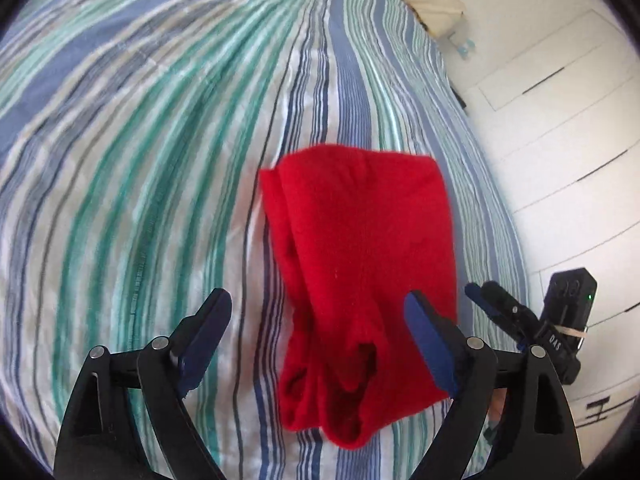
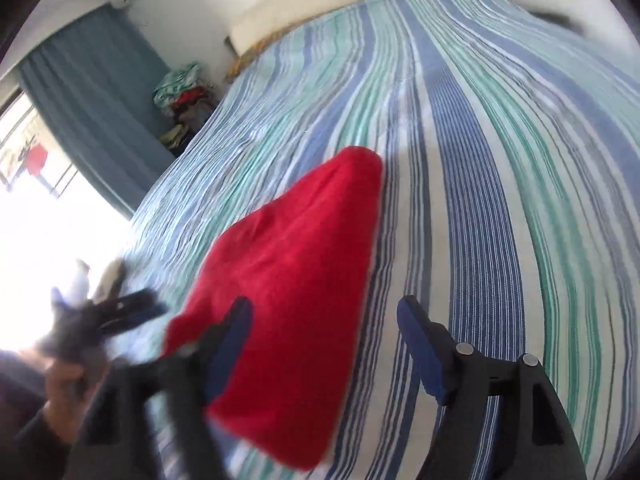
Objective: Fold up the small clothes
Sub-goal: 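Grasp the end of the folded sweater with the left gripper, then fold the sweater end over with the left gripper and release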
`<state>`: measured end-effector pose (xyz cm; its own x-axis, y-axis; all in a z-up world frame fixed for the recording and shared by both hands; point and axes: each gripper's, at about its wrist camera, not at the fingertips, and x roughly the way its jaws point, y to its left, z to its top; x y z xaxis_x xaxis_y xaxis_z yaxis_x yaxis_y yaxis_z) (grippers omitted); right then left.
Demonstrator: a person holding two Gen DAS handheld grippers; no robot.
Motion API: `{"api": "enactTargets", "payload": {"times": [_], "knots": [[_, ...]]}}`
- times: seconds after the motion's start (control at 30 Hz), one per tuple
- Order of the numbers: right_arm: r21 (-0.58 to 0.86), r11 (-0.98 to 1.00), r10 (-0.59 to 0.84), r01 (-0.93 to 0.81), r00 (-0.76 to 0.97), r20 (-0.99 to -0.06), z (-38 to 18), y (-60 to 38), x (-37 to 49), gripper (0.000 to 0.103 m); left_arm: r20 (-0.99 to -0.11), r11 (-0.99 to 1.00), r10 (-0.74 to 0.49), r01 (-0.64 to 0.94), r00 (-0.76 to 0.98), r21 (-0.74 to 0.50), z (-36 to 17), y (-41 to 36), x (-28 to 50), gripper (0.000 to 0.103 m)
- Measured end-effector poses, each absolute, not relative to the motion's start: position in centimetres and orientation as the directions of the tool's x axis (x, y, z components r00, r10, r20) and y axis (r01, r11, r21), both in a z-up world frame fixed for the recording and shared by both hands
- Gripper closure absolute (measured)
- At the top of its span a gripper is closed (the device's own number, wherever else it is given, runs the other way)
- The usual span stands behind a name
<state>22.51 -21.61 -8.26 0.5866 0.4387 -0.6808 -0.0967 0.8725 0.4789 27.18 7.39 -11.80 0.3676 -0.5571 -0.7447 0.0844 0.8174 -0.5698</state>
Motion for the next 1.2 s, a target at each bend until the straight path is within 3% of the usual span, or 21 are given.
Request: {"api": "enactTargets", "payload": {"times": [0.17, 0.2, 0.23, 0.27, 0.3, 0.37, 0.53, 0.73, 0.9, 0.97, 1.07, 1.1, 1.2], "knots": [[0.643, 0.761, 0.605, -0.082, 0.449, -0.658, -13.0, -19.5, 25.2, 0.029, -0.784, 0.851, -0.521, 0.137, 0.337, -0.507, -14.1, 4.3, 27.4, 0.012], [0.652, 0.751, 0.628, -0.105, 0.418, -0.656, -13.7, -18.3, 25.4, 0.032, -0.775, 0.845, -0.531, 0.141, 0.343, -0.517, -14.1, 4.2, 27.4, 0.018], [0.620, 0.774, 0.610, -0.126, 0.411, -0.678, -14.0, -17.2, 25.4, 0.043, -0.759, 0.827, -0.557, 0.141, 0.337, -0.544, -14.1, 4.2, 27.6, 0.058], [0.570, 0.811, 0.566, -0.132, 0.424, -0.707, -14.0, -16.3, 25.3, 0.050, -0.740, 0.796, -0.598, 0.123, 0.307, -0.593, -14.4, 4.3, 27.9, 0.080], [0.546, 0.828, 0.539, -0.123, 0.438, -0.719, -13.7, -15.9, 25.5, 0.061, -0.732, 0.783, -0.609, 0.086, 0.307, -0.616, -14.4, 4.7, 27.9, 0.081], [0.544, 0.833, 0.519, -0.099, 0.480, -0.708, -12.5, -15.7, 25.4, 0.068, -0.719, 0.784, -0.606, 0.104, 0.340, -0.612, -12.8, 5.0, 27.5, 0.082], [0.496, 0.849, 0.507, -0.183, 0.550, -0.664, -7.0, -14.2, 24.9, 0.071, -0.683, 0.798, -0.593, 0.195, 0.427, -0.570, -6.6, 5.2, 26.4, 0.083], [0.513, 0.812, 0.559, -0.280, 0.628, -0.541, 0.3, -12.9, 25.0, 0.071, -0.606, 0.789, -0.600, 0.262, 0.522, -0.556, 0.8, 8.0, 25.4, 0.082], [0.561, 0.778, 0.598, -0.283, 0.608, -0.522, 0.5, -11.7, 24.0, 0.071, -0.669, 0.832, -0.549, 0.247, 0.500, -0.497, -1.8, 8.2, 23.7, 0.076], [0.548, 0.797, 0.578, -0.256, 0.588, -0.566, -1.7, -11.3, 23.0, 0.070, -0.737, 0.864, -0.502, 0.213, 0.453, -0.457, -5.7, 7.5, 23.3, 0.064], [0.485, 0.861, 0.485, -0.154, 0.534, -0.693, -6.8, -11.6, 21.7, 0.051, -0.846, 0.937, -0.347, 0.185, 0.405, -0.296, -10.0, 6.9, 20.9, 0.064], [0.446, 0.887, 0.443, -0.121, 0.498, -0.746, -8.4, -11.8, 21.2, 0.037, -0.853, 0.950, -0.307, 0.190, 0.423, -0.247, -10.2, 7.1, 19.5, 0.062], [0.387, 0.918, 0.372, -0.087, 0.531, -0.762, -8.8, -13.6, 17.7, 0.024, -0.821, 0.977, -0.192, 0.185, 0.537, -0.107, -7.7, 7.4, 14.9, 0.023]]}}
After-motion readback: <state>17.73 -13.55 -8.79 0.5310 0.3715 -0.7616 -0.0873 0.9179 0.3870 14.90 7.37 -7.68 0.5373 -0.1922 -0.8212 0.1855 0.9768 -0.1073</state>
